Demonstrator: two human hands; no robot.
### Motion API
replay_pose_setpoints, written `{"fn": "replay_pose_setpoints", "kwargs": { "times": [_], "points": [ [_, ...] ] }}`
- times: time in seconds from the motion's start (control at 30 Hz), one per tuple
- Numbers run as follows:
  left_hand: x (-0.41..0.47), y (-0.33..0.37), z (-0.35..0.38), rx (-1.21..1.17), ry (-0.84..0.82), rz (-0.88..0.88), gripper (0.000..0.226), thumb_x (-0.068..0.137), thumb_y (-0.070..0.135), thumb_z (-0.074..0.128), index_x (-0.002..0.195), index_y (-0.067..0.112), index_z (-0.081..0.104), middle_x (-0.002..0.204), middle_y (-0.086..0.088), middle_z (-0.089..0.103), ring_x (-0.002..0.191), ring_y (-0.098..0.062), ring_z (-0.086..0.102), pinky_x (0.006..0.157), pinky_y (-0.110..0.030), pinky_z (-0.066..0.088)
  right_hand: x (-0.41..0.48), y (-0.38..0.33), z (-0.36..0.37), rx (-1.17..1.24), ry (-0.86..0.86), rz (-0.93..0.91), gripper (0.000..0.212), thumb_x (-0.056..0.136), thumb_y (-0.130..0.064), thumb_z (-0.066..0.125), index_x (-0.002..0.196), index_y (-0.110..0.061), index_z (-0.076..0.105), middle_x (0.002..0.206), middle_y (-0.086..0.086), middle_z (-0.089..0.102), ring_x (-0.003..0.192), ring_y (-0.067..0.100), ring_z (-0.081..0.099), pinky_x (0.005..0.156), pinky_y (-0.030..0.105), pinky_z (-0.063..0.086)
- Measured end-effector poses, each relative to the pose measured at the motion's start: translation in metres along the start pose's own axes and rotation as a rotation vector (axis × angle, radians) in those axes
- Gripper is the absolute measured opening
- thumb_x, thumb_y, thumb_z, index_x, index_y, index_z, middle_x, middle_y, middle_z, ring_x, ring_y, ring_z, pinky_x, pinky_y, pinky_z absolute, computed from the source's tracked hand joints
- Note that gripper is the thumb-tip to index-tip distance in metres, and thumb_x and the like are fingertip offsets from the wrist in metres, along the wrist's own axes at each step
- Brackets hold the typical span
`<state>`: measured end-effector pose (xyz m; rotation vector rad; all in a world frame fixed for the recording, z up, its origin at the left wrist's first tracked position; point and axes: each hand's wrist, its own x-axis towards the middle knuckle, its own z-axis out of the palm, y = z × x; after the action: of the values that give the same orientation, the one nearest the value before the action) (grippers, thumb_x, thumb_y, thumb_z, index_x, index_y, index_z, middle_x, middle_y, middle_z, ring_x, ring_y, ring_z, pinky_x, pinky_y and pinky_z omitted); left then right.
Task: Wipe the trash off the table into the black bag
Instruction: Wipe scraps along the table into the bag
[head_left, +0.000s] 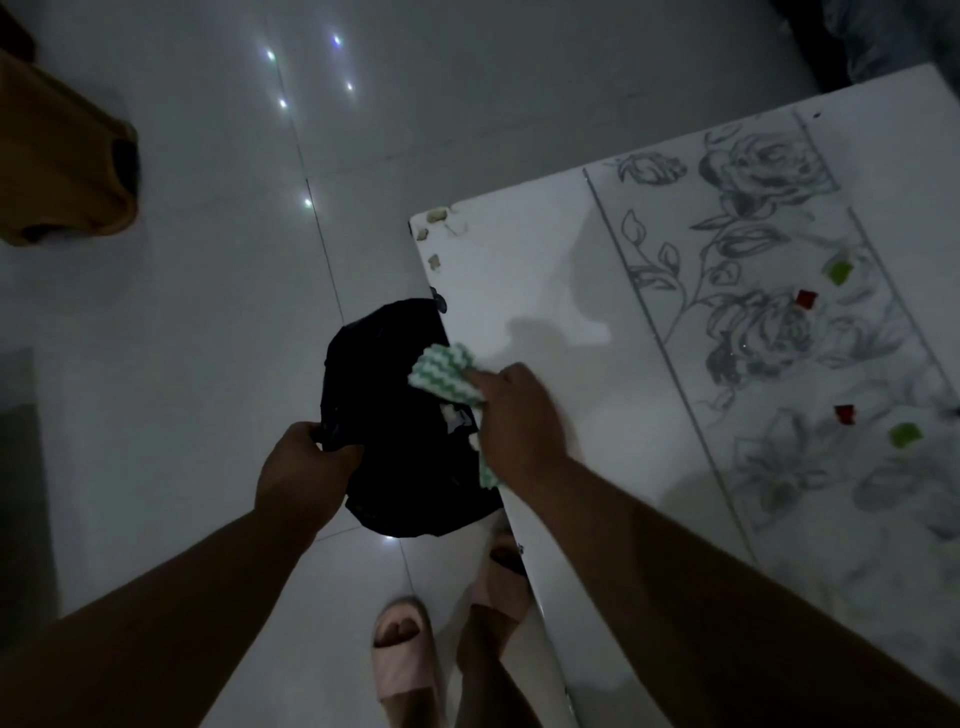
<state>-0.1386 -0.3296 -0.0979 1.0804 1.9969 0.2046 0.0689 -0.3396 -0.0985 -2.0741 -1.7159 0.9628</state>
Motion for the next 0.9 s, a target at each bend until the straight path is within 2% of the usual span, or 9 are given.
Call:
{"fn": "replay_pose_setpoints", "kwargs": {
  "times": [0.1,0.23,0.3,0.4,0.5,0.63,0.73,0.83,0.9],
  "points": [
    [0.000,0.004,-0.007,0.041,0.007,0.005,0.047,0.078,0.027,0.066,0.119,0.009,0.054,0.076,0.001,0.058,0.069,-0.020,0.059,0.059,-0.031,0.045,-0.003,-0.009,-0.001,0.069,-0.071,0.002,0.052,0.084,-0.001,0.047,0.134,-0.014,0.049,0.113,0.022,0.051,0.103,0.037,0.051,0.089,0.039,0.041],
    [0.006,0.006,-0.016,0.083,-0.041,0.013,0.044,0.081,0.029,0.064,0.117,0.009,0.052,0.073,0.006,0.052,0.065,-0.011,0.054,0.051,-0.026,0.038,-0.006,0.003,-0.019,0.106,0.077,0.120,0.047,0.085,0.001,0.045,0.130,-0.012,0.053,0.112,0.022,0.053,0.104,0.036,0.051,0.089,0.036,0.039],
    [0.013,0.008,-0.022,0.106,-0.051,0.034,0.018,0.082,0.024,0.065,0.087,0.010,0.054,0.066,0.007,0.050,0.060,-0.009,0.050,0.052,-0.025,0.039,-0.006,0.015,-0.031,0.107,0.198,0.289,0.045,0.085,0.000,0.044,0.127,-0.014,0.055,0.113,0.021,0.054,0.105,0.034,0.051,0.089,0.033,0.037],
    [0.026,0.015,-0.033,0.133,-0.105,0.075,0.029,0.081,0.016,0.064,0.060,0.020,0.045,0.057,0.001,0.050,0.053,-0.013,0.049,0.053,-0.025,0.036,-0.005,0.032,-0.042,0.104,0.410,0.540,0.045,0.085,0.001,0.047,0.128,-0.010,0.055,0.113,0.023,0.054,0.107,0.037,0.049,0.090,0.030,0.032],
    [0.048,0.026,-0.048,0.198,-0.187,0.081,0.025,0.081,0.015,0.062,0.061,0.016,0.048,0.062,-0.010,0.054,0.054,-0.021,0.050,0.053,-0.028,0.036,0.001,0.037,-0.046,0.155,0.480,0.733,0.047,0.086,-0.004,0.046,0.132,-0.012,0.051,0.120,0.023,0.051,0.109,0.038,0.050,0.093,0.033,0.037],
    [0.086,0.039,-0.071,0.276,-0.240,0.103,0.027,0.078,0.019,0.062,0.058,0.005,0.051,0.055,-0.012,0.049,0.051,-0.023,0.047,0.053,-0.029,0.034,0.025,0.015,-0.039,0.203,0.500,0.790,0.046,0.089,-0.016,0.051,0.135,-0.010,0.046,0.124,0.025,0.048,0.112,0.038,0.049,0.094,0.032,0.037],
    [0.123,0.048,-0.091,0.310,-0.260,0.123,0.029,0.079,0.021,0.062,0.057,0.009,0.046,0.060,-0.013,0.051,0.054,-0.023,0.047,0.055,-0.029,0.033,0.055,-0.013,-0.035,0.287,0.475,0.870,0.050,0.089,-0.023,0.050,0.136,-0.009,0.043,0.127,0.023,0.046,0.115,0.036,0.048,0.097,0.031,0.037],
    [0.159,0.062,-0.114,0.342,-0.292,0.182,0.030,0.076,0.024,0.063,0.058,0.005,0.050,0.054,-0.012,0.050,0.050,-0.021,0.046,0.052,-0.027,0.031,0.085,-0.035,-0.036,0.289,0.425,0.892,0.040,0.089,-0.020,0.043,0.124,-0.002,0.047,0.122,0.027,0.052,0.107,0.037,0.052,0.085,0.033,0.039],
    [0.184,0.079,-0.130,0.349,-0.307,0.215,0.029,0.070,0.030,0.061,0.058,0.006,0.049,0.052,-0.012,0.049,0.049,-0.022,0.046,0.052,-0.027,0.031,0.100,-0.047,-0.037,0.209,0.377,0.914,0.034,0.091,-0.011,0.040,0.119,0.005,0.049,0.128,0.030,0.050,0.109,0.040,0.050,0.089,0.034,0.038]
  ]
}}
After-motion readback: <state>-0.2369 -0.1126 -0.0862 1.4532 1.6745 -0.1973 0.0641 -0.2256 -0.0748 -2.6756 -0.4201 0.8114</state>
